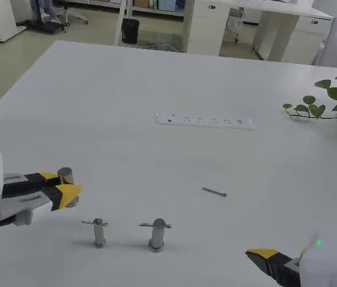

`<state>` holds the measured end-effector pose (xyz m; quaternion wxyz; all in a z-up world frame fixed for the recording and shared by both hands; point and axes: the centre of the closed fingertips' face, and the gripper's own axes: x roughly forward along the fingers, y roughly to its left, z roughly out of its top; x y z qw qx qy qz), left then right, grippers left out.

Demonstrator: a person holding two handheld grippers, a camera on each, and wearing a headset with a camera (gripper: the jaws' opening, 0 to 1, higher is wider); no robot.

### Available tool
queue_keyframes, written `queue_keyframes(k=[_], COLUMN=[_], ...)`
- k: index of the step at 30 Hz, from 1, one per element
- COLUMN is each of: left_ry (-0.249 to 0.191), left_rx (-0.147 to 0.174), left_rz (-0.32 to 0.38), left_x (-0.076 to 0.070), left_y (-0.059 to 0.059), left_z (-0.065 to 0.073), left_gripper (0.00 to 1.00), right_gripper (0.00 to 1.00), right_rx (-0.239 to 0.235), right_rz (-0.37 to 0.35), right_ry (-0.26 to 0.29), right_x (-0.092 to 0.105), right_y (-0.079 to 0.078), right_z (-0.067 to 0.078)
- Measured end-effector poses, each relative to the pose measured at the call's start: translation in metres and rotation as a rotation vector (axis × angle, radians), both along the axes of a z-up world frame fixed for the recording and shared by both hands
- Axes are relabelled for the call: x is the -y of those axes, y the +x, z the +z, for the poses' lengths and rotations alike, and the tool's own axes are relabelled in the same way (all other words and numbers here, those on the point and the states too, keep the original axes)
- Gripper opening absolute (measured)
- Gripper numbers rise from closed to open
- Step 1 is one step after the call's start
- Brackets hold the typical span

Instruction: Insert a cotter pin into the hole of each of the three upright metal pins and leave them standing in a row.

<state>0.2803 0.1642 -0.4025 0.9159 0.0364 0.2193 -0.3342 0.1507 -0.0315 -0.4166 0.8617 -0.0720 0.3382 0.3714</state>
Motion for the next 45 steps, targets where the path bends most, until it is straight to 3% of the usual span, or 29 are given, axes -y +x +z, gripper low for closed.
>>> queue_keyframes(k=[3, 15, 19, 21, 25, 34, 39, 45], left_ry=[0.012, -0.003, 0.001, -0.021, -0.019, -0.017, -0.019, 0.009], left_rx=[-0.005, -0.007, -0.003, -0.006, -0.013, -0.005, -0.021, -0.051], left_rz=[0.008, 0.018, 0.006, -0.001, -0.039, -0.110, -0.126, -0.139], left_x=[-0.002, 0.000, 0.008, 0.016, 0.034, 0.070, 0.084, 0.095], left_y=[-0.016, -0.061, -0.074, -0.079, -0.090, -0.098, -0.097, -0.096], left_z=[0.000, 0.010, 0.014, 0.015, 0.016, 0.016, 0.006, -0.013], left_gripper=[0.09, 0.09, 0.09, 0.09, 0.09, 0.09, 0.09, 0.09], right_gripper=[0.92, 0.92, 0.92, 0.92, 0.92, 0.91, 0.91, 0.91], right_rx=[0.005, 0.018, 0.020, 0.018, 0.020, 0.031, 0.032, 0.034], right_rz=[0.008, 0.020, 0.016, 0.014, 0.011, -0.015, -0.025, -0.036], right_ry=[0.000, 0.001, 0.002, 0.002, -0.004, 0.003, 0.008, 0.011], right_x=[-0.001, -0.002, -0.001, 0.000, 0.002, 0.007, 0.009, 0.014], right_y=[-0.001, -0.005, -0.006, -0.006, -0.007, -0.007, -0.007, -0.008], right_z=[0.001, 0.001, 0.000, -0.001, -0.003, -0.002, -0.003, -0.003])
